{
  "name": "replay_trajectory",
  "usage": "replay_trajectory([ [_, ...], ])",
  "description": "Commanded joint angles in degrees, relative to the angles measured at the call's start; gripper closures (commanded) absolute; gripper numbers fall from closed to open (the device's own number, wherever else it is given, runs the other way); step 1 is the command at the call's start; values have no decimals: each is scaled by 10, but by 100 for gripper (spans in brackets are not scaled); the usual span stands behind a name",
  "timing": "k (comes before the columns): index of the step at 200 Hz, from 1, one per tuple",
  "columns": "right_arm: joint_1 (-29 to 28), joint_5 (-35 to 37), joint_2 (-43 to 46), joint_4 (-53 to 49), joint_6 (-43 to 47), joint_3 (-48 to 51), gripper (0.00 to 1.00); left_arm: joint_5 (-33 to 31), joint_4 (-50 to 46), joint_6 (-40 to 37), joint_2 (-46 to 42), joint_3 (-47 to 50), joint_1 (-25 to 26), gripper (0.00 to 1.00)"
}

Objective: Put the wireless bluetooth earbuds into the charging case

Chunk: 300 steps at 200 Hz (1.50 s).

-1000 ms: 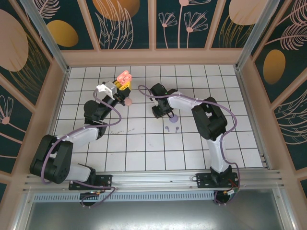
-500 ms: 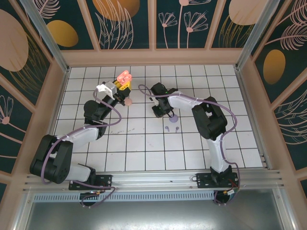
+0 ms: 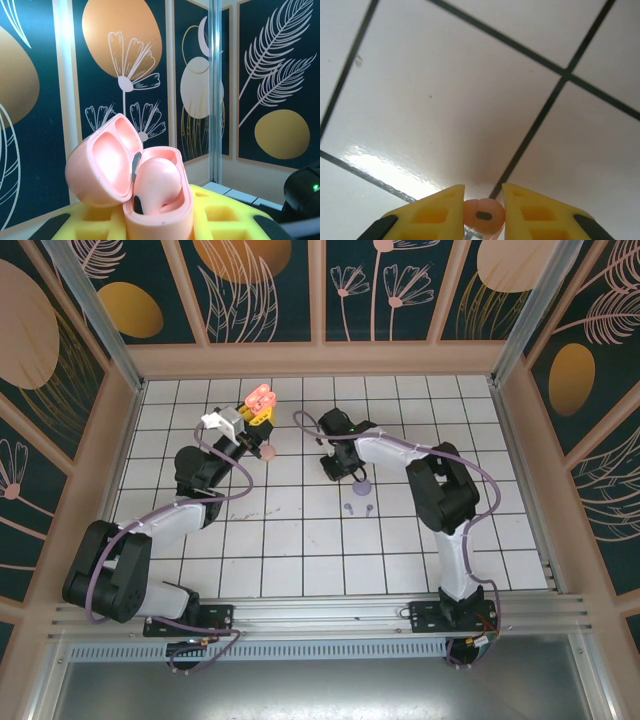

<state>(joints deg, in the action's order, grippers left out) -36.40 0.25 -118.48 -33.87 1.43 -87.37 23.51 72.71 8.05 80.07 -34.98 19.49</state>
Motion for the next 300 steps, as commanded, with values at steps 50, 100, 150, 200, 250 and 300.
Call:
replay_trajectory([
  [50,8,21,140,8,-27,-40,78,27,-12,-4,5,-32,-4,100],
  [100,3,24,216,24,-36,-115,78,65,-40,-15,20,-47,-4,100],
  [150,-18,39,258,54,-31,-175,77,124,-71,-17,54,-69,7,100],
  [200,-56,40,259,78,-15,-196,77,160,-132,-30,84,-120,32,100],
  [250,-70,33,255,95,-17,-175,77,172,-143,-21,91,-143,40,100],
  [300,-76,34,263,129,-21,-124,77,175,-128,-8,88,-141,40,100],
])
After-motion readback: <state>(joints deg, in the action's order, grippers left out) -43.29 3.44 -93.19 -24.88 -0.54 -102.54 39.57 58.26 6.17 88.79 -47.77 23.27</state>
